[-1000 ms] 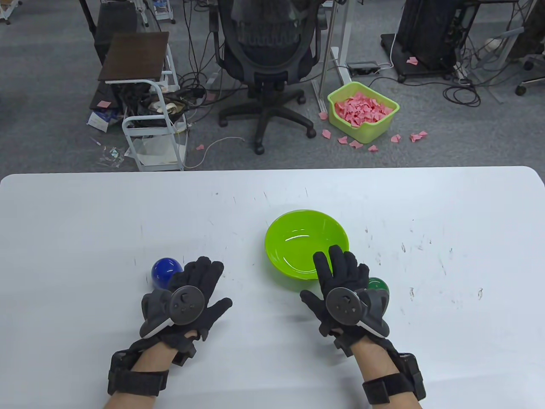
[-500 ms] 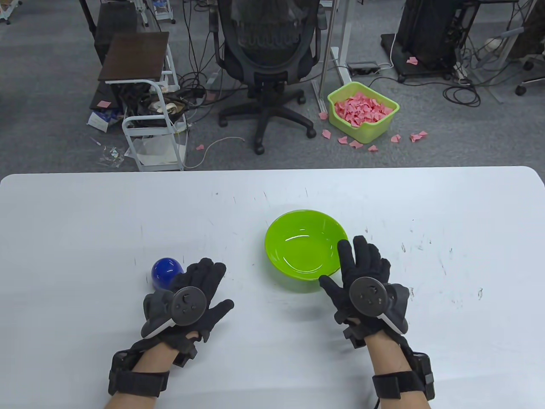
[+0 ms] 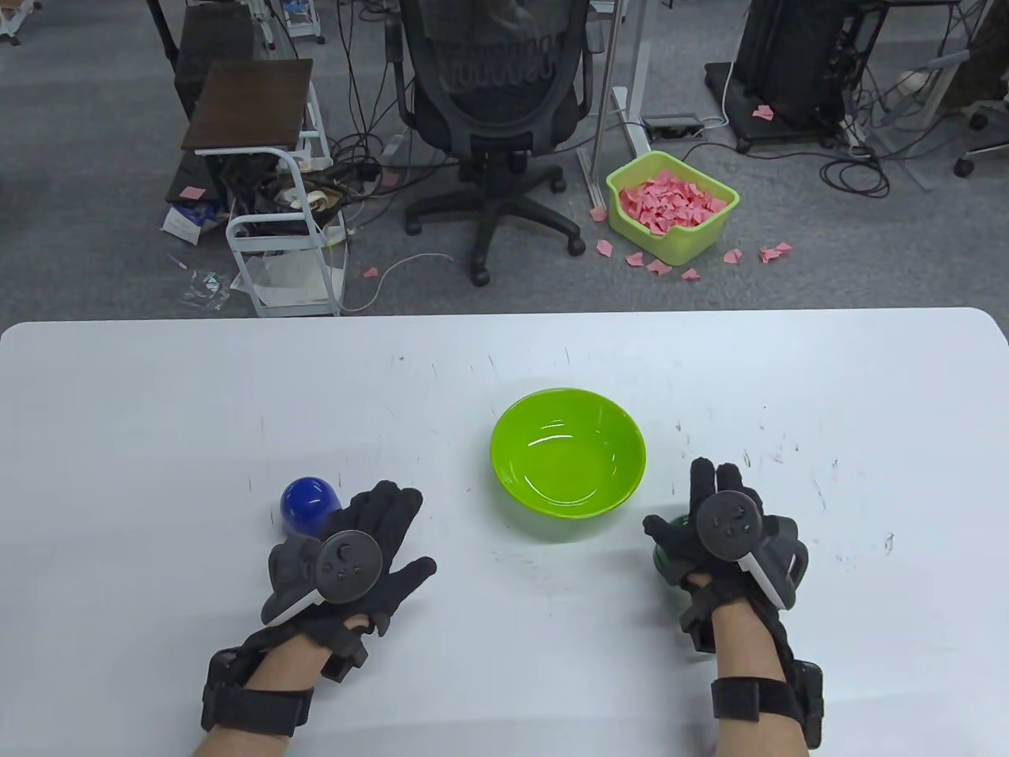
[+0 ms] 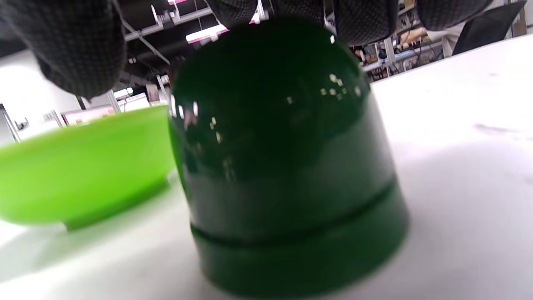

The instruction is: Pour dice into bowl

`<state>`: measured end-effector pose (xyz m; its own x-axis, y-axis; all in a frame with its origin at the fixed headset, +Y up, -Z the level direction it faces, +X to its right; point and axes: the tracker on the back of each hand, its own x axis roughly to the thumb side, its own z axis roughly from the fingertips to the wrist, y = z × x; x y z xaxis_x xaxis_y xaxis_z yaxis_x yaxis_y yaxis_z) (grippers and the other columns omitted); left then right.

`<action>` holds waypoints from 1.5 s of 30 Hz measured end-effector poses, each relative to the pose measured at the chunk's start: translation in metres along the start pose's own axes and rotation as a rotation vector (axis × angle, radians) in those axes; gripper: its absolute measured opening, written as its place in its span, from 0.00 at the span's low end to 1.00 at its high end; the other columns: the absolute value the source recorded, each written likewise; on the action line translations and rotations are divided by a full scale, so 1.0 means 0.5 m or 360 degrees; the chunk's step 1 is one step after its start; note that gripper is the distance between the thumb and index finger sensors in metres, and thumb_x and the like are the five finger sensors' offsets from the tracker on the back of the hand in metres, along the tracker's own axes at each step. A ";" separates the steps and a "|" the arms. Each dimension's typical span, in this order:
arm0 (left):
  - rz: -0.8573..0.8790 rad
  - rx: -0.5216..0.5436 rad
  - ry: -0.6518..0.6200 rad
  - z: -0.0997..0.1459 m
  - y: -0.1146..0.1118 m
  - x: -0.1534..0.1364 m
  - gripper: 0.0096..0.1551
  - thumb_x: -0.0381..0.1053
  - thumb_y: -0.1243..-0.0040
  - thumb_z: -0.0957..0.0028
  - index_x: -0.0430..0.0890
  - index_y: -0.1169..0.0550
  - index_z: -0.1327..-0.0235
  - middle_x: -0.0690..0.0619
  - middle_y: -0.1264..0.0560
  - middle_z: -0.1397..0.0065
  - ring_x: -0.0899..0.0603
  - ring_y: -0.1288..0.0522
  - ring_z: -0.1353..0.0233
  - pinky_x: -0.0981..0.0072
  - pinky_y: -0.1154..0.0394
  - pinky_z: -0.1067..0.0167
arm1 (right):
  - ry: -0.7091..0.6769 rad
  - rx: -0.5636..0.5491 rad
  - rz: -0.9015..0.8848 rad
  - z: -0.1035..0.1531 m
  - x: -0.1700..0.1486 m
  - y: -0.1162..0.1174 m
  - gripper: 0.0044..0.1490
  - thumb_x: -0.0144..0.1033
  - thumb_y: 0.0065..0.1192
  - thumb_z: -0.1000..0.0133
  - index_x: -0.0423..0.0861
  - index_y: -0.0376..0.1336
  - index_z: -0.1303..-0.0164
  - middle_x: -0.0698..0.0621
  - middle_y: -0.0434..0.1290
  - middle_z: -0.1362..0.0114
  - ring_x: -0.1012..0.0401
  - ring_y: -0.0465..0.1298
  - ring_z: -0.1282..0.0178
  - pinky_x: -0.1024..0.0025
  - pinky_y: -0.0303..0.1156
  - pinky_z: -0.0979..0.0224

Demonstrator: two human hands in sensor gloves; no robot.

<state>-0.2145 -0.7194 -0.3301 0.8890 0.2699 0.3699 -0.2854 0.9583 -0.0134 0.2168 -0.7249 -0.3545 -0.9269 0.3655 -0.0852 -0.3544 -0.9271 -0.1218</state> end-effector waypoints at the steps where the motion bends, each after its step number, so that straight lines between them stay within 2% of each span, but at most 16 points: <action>1: 0.0000 -0.0004 -0.0001 0.000 0.000 0.000 0.51 0.74 0.45 0.51 0.58 0.47 0.18 0.43 0.45 0.13 0.32 0.42 0.16 0.29 0.41 0.23 | 0.0008 0.0045 0.0018 -0.001 0.001 0.007 0.63 0.63 0.70 0.51 0.41 0.45 0.17 0.29 0.50 0.13 0.25 0.57 0.24 0.20 0.56 0.31; 6: 0.0016 -0.0017 0.0007 0.000 0.000 -0.001 0.51 0.74 0.45 0.51 0.58 0.48 0.18 0.43 0.45 0.13 0.32 0.42 0.16 0.29 0.41 0.23 | 0.0040 0.0196 0.0192 -0.006 0.012 0.045 0.62 0.59 0.73 0.52 0.40 0.47 0.18 0.29 0.56 0.16 0.26 0.65 0.29 0.23 0.64 0.34; 10: 0.0034 -0.0021 0.0011 0.001 0.001 -0.002 0.51 0.74 0.45 0.51 0.58 0.48 0.18 0.43 0.45 0.13 0.32 0.42 0.16 0.29 0.41 0.23 | 0.0070 0.0127 0.0253 -0.007 0.014 0.053 0.57 0.54 0.77 0.53 0.40 0.53 0.22 0.31 0.61 0.19 0.27 0.71 0.35 0.28 0.72 0.39; 14: 0.0047 -0.0035 0.0006 0.000 -0.002 0.000 0.50 0.73 0.45 0.51 0.58 0.47 0.18 0.43 0.45 0.14 0.32 0.41 0.16 0.30 0.40 0.24 | 0.0103 0.0098 0.0293 -0.011 0.018 0.056 0.59 0.52 0.83 0.58 0.41 0.55 0.24 0.31 0.64 0.21 0.27 0.75 0.40 0.33 0.78 0.46; 15: 0.0048 -0.0040 0.0003 -0.001 -0.002 0.000 0.51 0.74 0.45 0.51 0.58 0.47 0.18 0.43 0.45 0.14 0.32 0.41 0.16 0.30 0.40 0.24 | 0.0108 0.0114 0.0316 -0.011 0.019 0.057 0.57 0.47 0.87 0.54 0.41 0.54 0.23 0.31 0.63 0.21 0.28 0.76 0.40 0.34 0.80 0.47; 16: 0.0050 -0.0043 -0.0001 -0.001 -0.003 0.002 0.51 0.74 0.45 0.51 0.58 0.47 0.18 0.43 0.45 0.14 0.32 0.41 0.16 0.30 0.40 0.24 | 0.0112 0.0138 0.0351 -0.013 0.020 0.058 0.61 0.47 0.88 0.55 0.41 0.52 0.22 0.31 0.62 0.20 0.28 0.76 0.41 0.35 0.81 0.48; 17: 0.0053 -0.0048 -0.0007 -0.001 -0.004 0.003 0.51 0.73 0.45 0.51 0.58 0.47 0.18 0.43 0.45 0.14 0.32 0.41 0.16 0.30 0.40 0.24 | 0.0116 0.0165 0.0371 -0.014 0.021 0.058 0.67 0.52 0.86 0.61 0.42 0.50 0.21 0.30 0.61 0.20 0.28 0.77 0.41 0.36 0.82 0.48; 19: 0.0056 -0.0052 -0.0015 -0.001 -0.005 0.005 0.51 0.73 0.45 0.51 0.58 0.47 0.18 0.42 0.45 0.14 0.32 0.41 0.16 0.30 0.40 0.24 | 0.0118 0.0183 0.0384 -0.014 0.022 0.058 0.71 0.52 0.87 0.63 0.43 0.47 0.19 0.30 0.59 0.19 0.28 0.77 0.41 0.37 0.83 0.48; 25: 0.0063 -0.0059 -0.0046 -0.001 -0.008 0.011 0.52 0.73 0.44 0.52 0.58 0.48 0.18 0.43 0.44 0.14 0.32 0.40 0.16 0.30 0.40 0.24 | 0.0051 0.0094 0.0368 -0.013 0.017 0.060 0.70 0.53 0.87 0.64 0.42 0.49 0.20 0.30 0.62 0.22 0.29 0.79 0.45 0.44 0.85 0.49; 29: 0.0067 -0.0061 -0.0062 -0.001 -0.009 0.013 0.52 0.73 0.44 0.52 0.57 0.48 0.18 0.43 0.44 0.14 0.32 0.40 0.17 0.30 0.40 0.24 | 0.0012 0.0099 0.0366 -0.016 0.016 0.061 0.69 0.52 0.88 0.65 0.41 0.51 0.21 0.32 0.64 0.23 0.29 0.79 0.46 0.42 0.85 0.49; 34: 0.0102 -0.0067 -0.0083 -0.002 -0.012 0.015 0.53 0.74 0.44 0.52 0.57 0.49 0.18 0.43 0.44 0.14 0.32 0.40 0.16 0.29 0.40 0.24 | 0.0006 0.0069 0.0250 -0.018 0.010 0.049 0.68 0.51 0.88 0.65 0.40 0.52 0.22 0.32 0.65 0.23 0.28 0.79 0.46 0.42 0.84 0.49; 37: 0.0136 -0.0071 -0.0094 -0.001 -0.016 0.018 0.54 0.74 0.43 0.53 0.56 0.49 0.18 0.43 0.45 0.14 0.32 0.41 0.16 0.27 0.44 0.23 | -0.0034 0.0010 0.0176 -0.016 0.016 0.028 0.68 0.51 0.88 0.65 0.40 0.52 0.22 0.33 0.65 0.23 0.28 0.79 0.46 0.42 0.84 0.48; 45: 0.0322 -0.0161 -0.0159 -0.004 -0.040 0.035 0.64 0.77 0.39 0.57 0.51 0.53 0.18 0.43 0.47 0.14 0.32 0.44 0.15 0.26 0.45 0.23 | -0.0251 -0.0143 -0.0040 0.009 0.066 -0.027 0.68 0.52 0.88 0.65 0.40 0.52 0.22 0.33 0.65 0.24 0.28 0.78 0.45 0.41 0.83 0.49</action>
<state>-0.1926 -0.7336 -0.3250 0.7763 0.4515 0.4400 -0.4122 0.8916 -0.1875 0.1907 -0.7006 -0.3513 -0.9282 0.3645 0.0745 -0.3720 -0.9041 -0.2104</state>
